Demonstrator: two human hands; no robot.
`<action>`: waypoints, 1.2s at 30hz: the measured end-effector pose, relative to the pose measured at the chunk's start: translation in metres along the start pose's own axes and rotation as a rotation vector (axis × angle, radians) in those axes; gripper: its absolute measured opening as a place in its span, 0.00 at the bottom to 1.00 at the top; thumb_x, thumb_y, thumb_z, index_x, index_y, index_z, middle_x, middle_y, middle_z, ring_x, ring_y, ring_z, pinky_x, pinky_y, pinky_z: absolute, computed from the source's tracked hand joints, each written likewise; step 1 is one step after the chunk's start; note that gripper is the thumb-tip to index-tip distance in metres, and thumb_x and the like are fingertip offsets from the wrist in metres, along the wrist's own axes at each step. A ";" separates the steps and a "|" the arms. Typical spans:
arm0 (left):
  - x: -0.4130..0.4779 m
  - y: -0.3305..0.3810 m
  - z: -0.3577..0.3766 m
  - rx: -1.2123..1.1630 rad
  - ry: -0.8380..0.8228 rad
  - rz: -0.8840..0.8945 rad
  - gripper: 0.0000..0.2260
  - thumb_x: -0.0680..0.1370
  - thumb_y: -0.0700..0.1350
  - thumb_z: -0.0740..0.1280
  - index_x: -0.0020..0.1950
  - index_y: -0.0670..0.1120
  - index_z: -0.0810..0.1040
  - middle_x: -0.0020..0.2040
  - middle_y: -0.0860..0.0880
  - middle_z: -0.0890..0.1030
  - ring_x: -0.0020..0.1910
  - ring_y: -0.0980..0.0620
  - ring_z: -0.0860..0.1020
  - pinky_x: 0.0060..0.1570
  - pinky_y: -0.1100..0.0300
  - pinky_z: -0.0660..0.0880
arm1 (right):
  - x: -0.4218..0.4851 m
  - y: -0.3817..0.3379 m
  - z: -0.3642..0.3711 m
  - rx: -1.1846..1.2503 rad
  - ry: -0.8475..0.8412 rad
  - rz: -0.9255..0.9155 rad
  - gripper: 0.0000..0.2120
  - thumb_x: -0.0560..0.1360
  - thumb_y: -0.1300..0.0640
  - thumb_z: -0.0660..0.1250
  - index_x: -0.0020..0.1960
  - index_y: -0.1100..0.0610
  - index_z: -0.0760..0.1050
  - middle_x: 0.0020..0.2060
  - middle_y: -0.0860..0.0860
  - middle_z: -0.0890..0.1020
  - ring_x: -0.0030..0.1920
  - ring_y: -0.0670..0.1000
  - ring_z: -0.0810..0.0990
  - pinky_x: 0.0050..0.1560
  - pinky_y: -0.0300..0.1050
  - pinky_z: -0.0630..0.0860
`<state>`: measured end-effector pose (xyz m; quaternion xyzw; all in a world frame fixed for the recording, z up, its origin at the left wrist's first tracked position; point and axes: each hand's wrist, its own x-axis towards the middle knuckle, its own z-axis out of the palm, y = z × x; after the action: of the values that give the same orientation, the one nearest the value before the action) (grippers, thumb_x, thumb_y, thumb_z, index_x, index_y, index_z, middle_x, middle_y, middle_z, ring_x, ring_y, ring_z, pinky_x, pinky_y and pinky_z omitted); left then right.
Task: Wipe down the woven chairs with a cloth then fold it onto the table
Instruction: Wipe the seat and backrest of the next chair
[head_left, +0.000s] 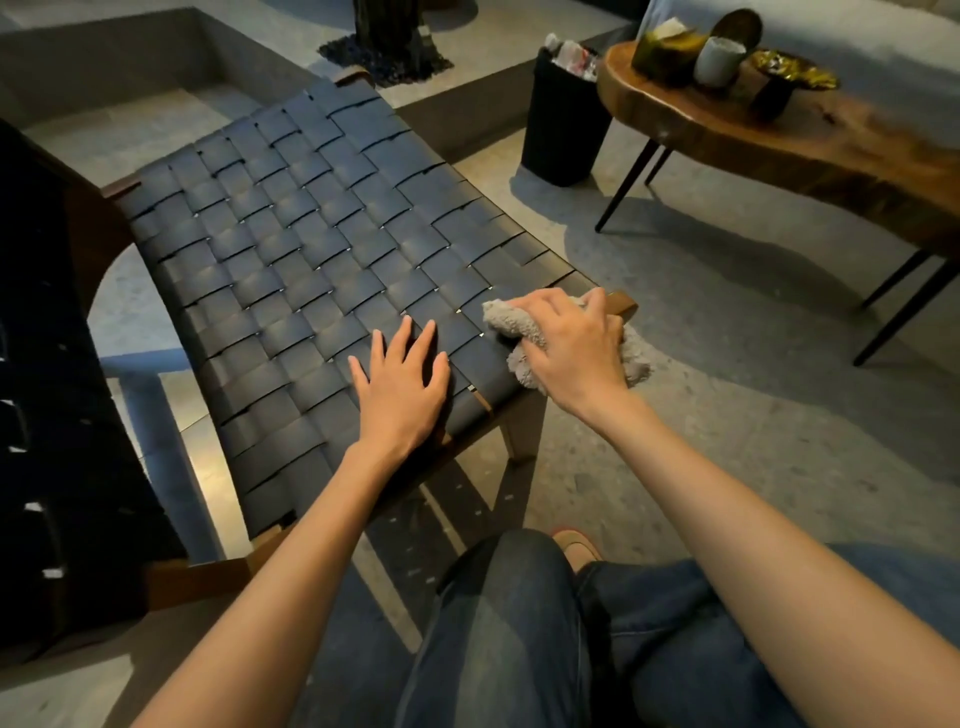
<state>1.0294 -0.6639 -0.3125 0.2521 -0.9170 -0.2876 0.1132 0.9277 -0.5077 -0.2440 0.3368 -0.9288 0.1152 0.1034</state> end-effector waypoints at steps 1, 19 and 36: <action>0.000 0.000 -0.001 0.004 -0.002 0.001 0.22 0.81 0.57 0.51 0.76 0.56 0.56 0.78 0.51 0.54 0.77 0.46 0.47 0.72 0.40 0.40 | -0.001 -0.004 0.002 0.002 -0.006 0.000 0.17 0.77 0.52 0.60 0.66 0.44 0.70 0.63 0.43 0.72 0.57 0.55 0.63 0.49 0.48 0.61; -0.008 0.002 -0.001 -0.099 0.105 0.114 0.20 0.80 0.54 0.57 0.72 0.53 0.67 0.74 0.52 0.65 0.74 0.51 0.59 0.73 0.48 0.57 | -0.019 -0.002 0.012 0.334 0.112 -0.037 0.26 0.69 0.48 0.61 0.64 0.55 0.61 0.61 0.49 0.68 0.60 0.50 0.60 0.59 0.47 0.57; -0.101 0.036 0.010 -0.348 0.329 0.380 0.07 0.76 0.46 0.67 0.52 0.46 0.74 0.46 0.58 0.73 0.48 0.56 0.69 0.47 0.69 0.68 | -0.116 0.004 0.029 0.771 0.312 -0.182 0.08 0.75 0.59 0.69 0.51 0.61 0.81 0.48 0.51 0.77 0.51 0.49 0.76 0.51 0.36 0.73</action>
<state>1.0967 -0.5806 -0.3062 0.0959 -0.8541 -0.3692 0.3534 1.0091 -0.4426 -0.3033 0.4100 -0.7575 0.4939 0.1191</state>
